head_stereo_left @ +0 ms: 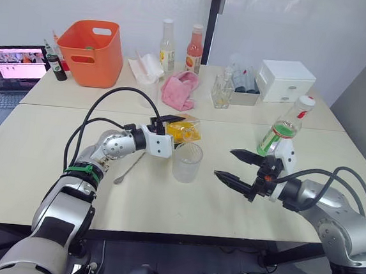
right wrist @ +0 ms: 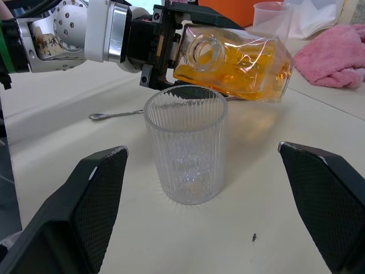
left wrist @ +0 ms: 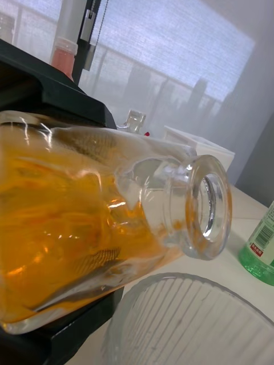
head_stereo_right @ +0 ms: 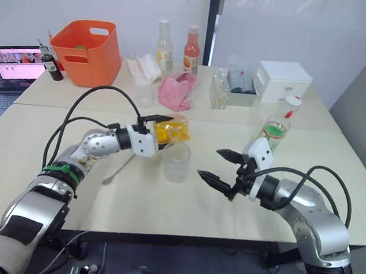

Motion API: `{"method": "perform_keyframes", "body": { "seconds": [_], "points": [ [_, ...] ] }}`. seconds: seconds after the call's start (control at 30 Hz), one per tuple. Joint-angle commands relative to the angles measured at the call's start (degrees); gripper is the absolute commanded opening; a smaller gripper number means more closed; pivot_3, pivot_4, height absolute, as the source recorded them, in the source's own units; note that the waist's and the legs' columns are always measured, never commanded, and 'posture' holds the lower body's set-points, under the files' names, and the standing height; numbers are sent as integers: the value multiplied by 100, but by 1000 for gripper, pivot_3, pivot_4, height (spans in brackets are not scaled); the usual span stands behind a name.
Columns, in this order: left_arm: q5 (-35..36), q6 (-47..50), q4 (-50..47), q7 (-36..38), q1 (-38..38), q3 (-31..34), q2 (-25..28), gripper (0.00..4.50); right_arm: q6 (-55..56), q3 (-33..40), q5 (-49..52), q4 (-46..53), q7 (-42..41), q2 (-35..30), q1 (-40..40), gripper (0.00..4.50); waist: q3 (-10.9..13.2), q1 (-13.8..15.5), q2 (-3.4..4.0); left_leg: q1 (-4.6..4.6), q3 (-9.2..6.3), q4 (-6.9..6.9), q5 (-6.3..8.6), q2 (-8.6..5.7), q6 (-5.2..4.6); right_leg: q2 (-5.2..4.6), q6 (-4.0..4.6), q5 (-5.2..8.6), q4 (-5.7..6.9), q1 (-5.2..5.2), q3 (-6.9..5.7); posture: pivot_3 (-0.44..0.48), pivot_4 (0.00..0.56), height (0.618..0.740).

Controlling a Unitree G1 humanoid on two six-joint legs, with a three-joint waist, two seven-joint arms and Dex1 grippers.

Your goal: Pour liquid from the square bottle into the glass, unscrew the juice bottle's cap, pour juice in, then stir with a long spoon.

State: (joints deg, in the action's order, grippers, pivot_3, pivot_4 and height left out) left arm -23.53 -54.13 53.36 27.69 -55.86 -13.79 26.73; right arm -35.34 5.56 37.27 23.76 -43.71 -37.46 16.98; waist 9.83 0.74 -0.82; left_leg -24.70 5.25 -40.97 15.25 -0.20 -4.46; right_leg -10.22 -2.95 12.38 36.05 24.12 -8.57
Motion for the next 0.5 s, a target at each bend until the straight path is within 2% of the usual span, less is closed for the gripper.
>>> {"method": "perform_keyframes", "body": {
  "seconds": [0.03, 0.5],
  "points": [
    [51, -258, -369, -438, -228, 117, 68, 2804, -17, 134, 121, 211, -23, -55, 58, 4472, 0, -1, 0, 0, 0, 0, 0, 0, 0, 0, 0, 0, 1, 0, 0, 0, 150, 713],
    [-838, -618, -388, -1643, -338, -58, 328, 2804, -107, 159, 147, 248, -18, -106, 36, 4472, 0, 2, 0, 0, 0, -2, 0, 0, 0, -1, 0, 0, 4, 1, 1, 0, 150, 713]
  ]
}}
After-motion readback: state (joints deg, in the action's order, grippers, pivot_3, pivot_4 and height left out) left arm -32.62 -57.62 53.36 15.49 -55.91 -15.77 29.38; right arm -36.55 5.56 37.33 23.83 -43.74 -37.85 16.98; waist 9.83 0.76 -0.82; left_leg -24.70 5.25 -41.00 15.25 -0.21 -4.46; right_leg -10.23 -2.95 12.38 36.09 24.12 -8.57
